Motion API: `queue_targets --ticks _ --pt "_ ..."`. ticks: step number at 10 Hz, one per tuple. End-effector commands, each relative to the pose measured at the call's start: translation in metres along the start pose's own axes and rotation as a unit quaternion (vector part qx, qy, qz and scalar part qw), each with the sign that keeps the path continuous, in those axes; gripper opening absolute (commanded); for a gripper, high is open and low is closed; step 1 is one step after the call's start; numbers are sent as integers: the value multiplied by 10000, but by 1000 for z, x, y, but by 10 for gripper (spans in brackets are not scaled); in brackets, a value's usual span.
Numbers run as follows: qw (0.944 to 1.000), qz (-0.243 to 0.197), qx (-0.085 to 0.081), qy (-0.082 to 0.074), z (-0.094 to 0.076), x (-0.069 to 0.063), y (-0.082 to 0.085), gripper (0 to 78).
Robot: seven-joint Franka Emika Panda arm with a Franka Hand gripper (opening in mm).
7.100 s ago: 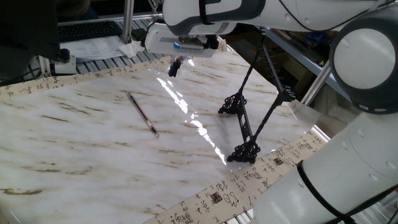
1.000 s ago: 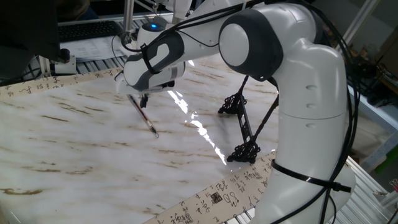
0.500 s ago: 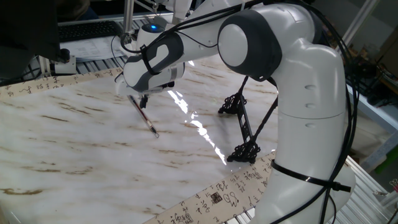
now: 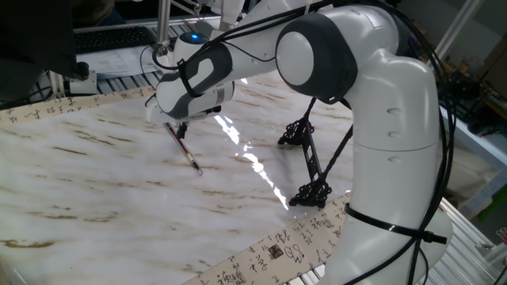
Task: Place the brush on the pen rack
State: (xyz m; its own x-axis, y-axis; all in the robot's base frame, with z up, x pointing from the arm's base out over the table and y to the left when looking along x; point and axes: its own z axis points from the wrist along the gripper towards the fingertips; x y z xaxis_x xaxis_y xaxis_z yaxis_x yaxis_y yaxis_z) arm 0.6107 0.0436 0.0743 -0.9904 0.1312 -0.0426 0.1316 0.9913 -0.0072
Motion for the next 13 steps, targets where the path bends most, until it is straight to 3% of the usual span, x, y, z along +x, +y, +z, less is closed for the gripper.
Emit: queue_targets --ticks 1,13 --pt "10000 4 7 -45 0 -1 0 0" --pt "9999 -10 15 -120 4 -1 1 0"
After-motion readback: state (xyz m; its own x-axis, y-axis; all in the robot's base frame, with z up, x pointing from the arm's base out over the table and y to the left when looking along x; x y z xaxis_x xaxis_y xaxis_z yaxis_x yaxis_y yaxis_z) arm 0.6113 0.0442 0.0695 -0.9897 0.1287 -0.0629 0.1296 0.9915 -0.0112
